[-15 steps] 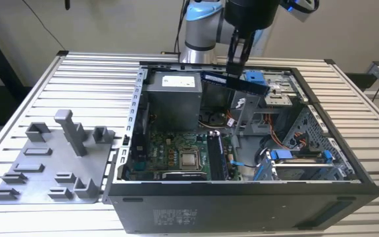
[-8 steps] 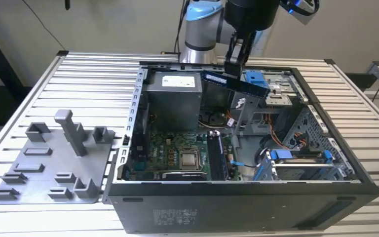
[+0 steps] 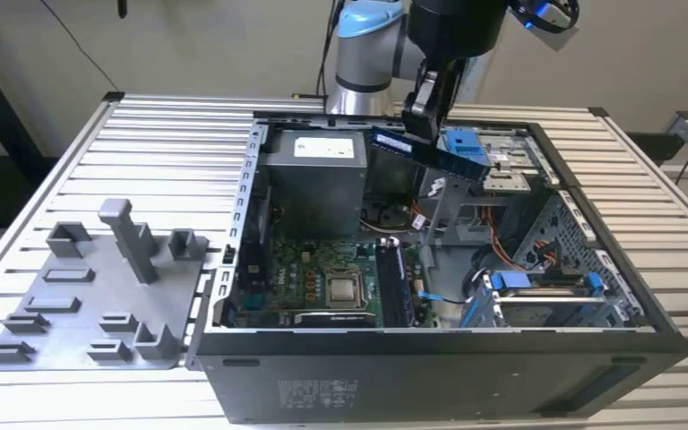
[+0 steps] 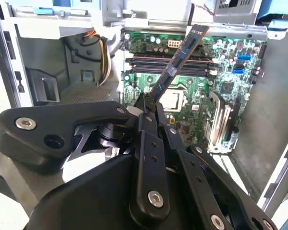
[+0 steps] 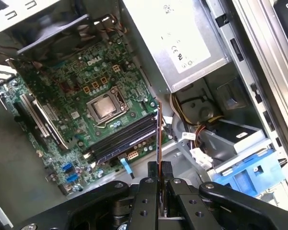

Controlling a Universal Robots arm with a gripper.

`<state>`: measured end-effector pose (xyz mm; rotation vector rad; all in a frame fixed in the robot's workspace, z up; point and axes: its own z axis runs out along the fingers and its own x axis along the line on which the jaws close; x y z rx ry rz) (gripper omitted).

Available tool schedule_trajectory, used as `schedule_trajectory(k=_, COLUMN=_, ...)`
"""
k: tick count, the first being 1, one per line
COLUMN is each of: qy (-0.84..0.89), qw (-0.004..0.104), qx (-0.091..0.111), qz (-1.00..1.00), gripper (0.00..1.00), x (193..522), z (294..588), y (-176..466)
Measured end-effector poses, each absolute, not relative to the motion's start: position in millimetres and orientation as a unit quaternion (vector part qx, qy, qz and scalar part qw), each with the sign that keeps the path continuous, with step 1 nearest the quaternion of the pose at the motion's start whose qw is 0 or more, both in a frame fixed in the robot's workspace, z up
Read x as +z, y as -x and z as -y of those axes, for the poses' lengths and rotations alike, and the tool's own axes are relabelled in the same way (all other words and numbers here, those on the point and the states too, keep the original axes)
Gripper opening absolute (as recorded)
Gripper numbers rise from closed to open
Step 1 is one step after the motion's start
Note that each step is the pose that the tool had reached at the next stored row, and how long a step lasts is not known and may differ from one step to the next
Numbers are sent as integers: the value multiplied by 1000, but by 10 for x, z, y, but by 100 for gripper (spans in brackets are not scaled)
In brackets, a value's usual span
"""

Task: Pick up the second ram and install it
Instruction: 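Insert the second ram into the second slot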

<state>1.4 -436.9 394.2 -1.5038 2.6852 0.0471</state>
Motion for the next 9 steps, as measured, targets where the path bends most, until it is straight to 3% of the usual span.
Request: schedule_trajectory(k=9, qy=441, qw=32, qx=14, qz=-897, gripper=14, x=3933, z=4377, y=-14)
